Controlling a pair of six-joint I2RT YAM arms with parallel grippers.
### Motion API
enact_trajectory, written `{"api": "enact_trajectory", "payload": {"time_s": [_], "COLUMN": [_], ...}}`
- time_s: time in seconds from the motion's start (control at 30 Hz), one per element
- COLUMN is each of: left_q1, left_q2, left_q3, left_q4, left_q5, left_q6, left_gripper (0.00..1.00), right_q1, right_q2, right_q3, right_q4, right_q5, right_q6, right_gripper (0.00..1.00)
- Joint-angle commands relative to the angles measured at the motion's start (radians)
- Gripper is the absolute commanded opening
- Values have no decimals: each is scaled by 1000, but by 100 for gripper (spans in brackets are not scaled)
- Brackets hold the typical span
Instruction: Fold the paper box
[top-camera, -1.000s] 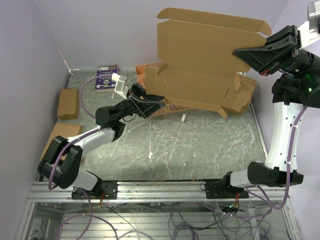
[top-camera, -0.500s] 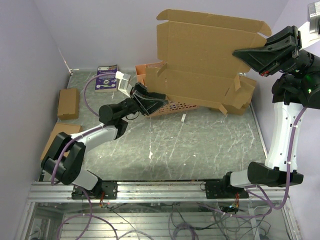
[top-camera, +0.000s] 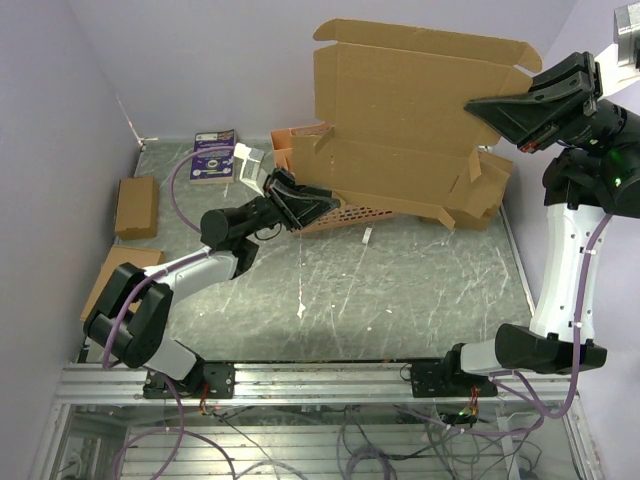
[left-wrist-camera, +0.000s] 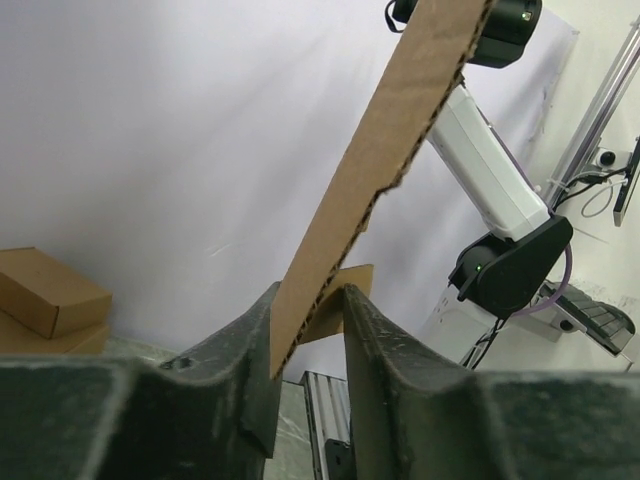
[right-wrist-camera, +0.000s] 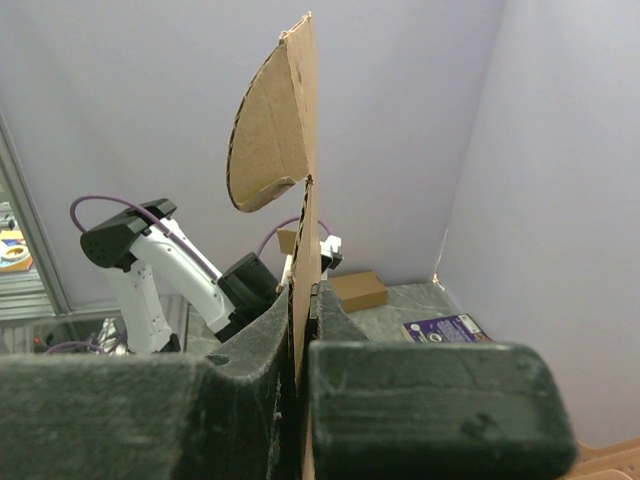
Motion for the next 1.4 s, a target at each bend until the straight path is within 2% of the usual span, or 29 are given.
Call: {"api": "enact_trajectory", "payload": {"time_s": [0.0, 0.27, 0.53, 0.57, 0.63, 0.83, 1.0, 1.1, 1.2, 1.3, 1.37], "left_q1": [-20, -30, -32, -32, -32, -13, 139, 283, 373, 427, 454], "left_q2": [4, 2, -11, -11, -15, -64, -168, -271, -359, -444, -503], "left_q3": [42, 41, 31, 30, 18, -46, -213, -296, -316, -282, -221], "left_q4": [240, 241, 241, 241, 240, 237, 237, 193, 93, -87, -270], "left_q5": [-24, -30, -28, -28, -41, -56, -77, -48, 21, 71, 73], "left_q6": [33, 44, 49, 45, 47, 59, 14, -20, -30, 15, 85], "left_gripper": [35, 8, 7, 9, 22, 46, 67, 72, 73, 74, 77], "right_q1": [-9, -9, -9, -9, -8, -9, -9, -9, -9, -9, -9], "right_q2": [-16, -20, -21, -22, -22, -25, -33, -38, -49, -67, -80], "right_q3": [-9, -12, -16, -16, -18, -25, -50, -73, -109, -156, -191], "right_q4": [23, 19, 16, 14, 13, -16, -38, -52, -82, -109, -155], "right_q5": [19, 17, 16, 15, 17, 7, -1, -4, -6, -14, -20], "right_q6": [14, 10, 4, 2, -1, -29, -62, -85, -125, -168, -227], "right_gripper": [0, 0, 0, 0, 0, 0, 0, 0, 0, 0, 0]}}
